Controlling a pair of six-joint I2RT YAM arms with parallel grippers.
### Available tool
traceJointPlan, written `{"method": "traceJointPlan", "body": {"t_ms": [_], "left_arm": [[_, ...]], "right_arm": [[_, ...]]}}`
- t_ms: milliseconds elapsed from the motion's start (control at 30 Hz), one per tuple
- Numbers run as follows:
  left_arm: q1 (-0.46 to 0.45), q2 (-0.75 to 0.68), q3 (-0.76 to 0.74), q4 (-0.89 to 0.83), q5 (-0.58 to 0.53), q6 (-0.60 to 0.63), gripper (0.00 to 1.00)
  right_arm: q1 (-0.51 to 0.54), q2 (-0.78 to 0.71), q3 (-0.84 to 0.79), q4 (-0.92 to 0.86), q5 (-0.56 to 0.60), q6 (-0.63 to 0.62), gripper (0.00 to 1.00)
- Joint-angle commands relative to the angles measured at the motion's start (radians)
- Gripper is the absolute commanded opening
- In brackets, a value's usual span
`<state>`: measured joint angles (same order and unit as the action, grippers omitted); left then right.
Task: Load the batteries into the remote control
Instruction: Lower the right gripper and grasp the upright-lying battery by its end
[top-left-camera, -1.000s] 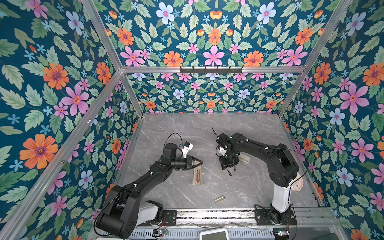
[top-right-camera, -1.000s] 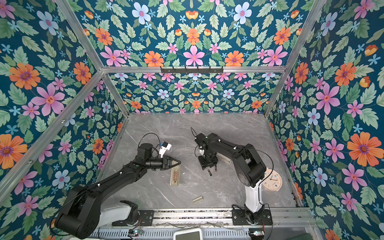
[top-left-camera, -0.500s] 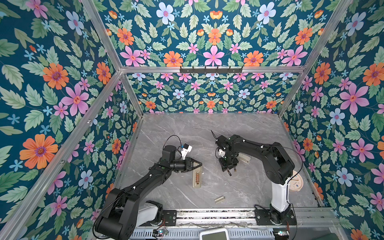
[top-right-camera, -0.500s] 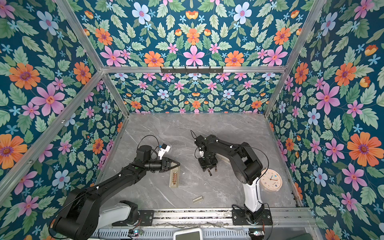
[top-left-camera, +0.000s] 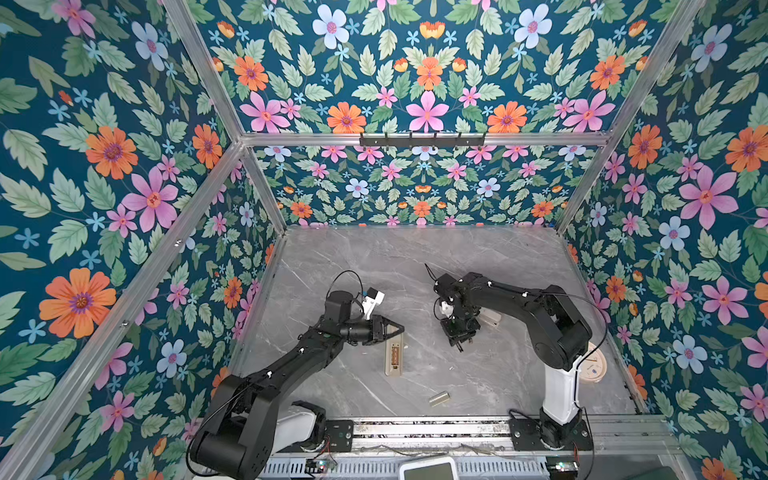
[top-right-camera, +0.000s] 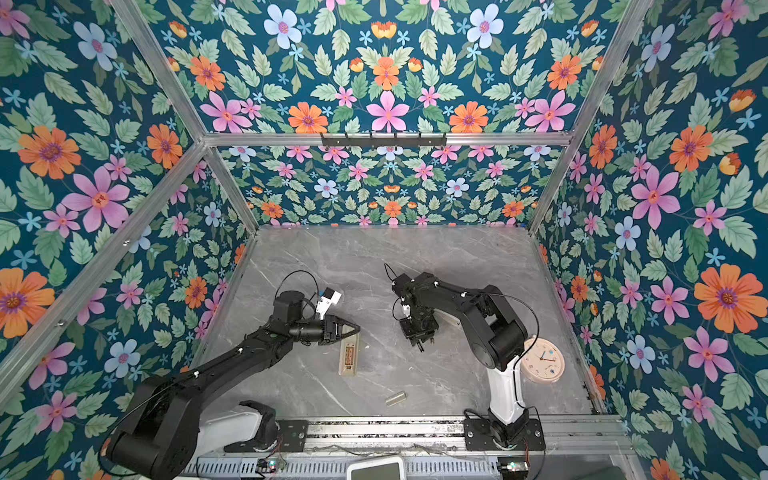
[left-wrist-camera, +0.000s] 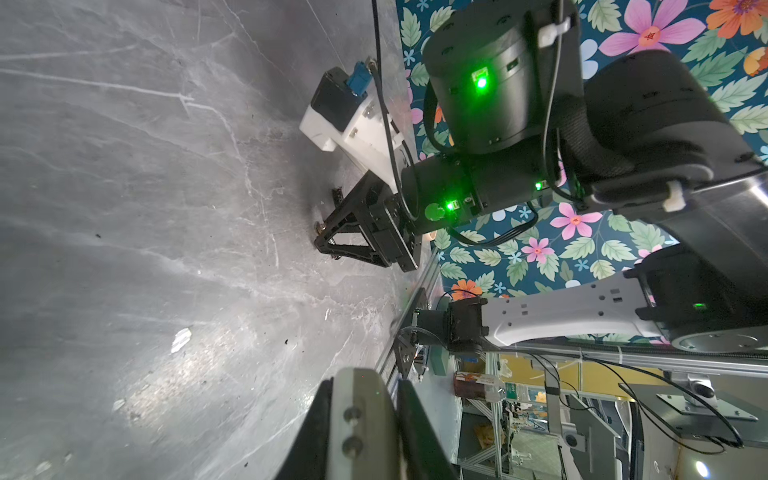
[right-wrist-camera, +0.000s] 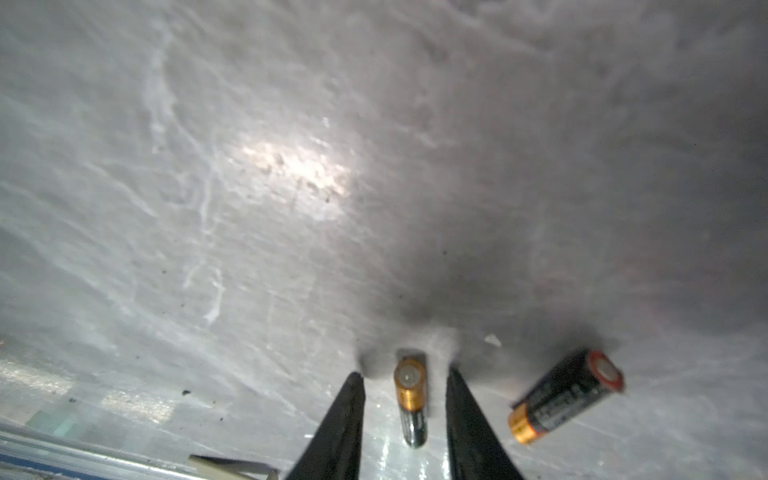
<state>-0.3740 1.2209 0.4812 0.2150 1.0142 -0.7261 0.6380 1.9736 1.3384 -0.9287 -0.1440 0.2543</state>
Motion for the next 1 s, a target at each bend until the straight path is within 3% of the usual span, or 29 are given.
{"method": "traceJointPlan", "body": {"t_ms": [0,367,967], "left_arm": [[0.001,0.006,0.008,0.012,0.003,0.013,0.00],[0.001,0.011,0.008,-0.002,0.001,0.017,0.00],[0.003,0.041,0.036,0.006,-0.008,0.011,0.00]], "right_arm": [[0.002,0.016,-0.006,0.020,-0.003,0.005,0.32],[0.002,0.054,0.018,0.033,-0.012,0.003,0.25],[0.002,0.007,-0.082,0.085,-0.026,0.062,0.00]]}}
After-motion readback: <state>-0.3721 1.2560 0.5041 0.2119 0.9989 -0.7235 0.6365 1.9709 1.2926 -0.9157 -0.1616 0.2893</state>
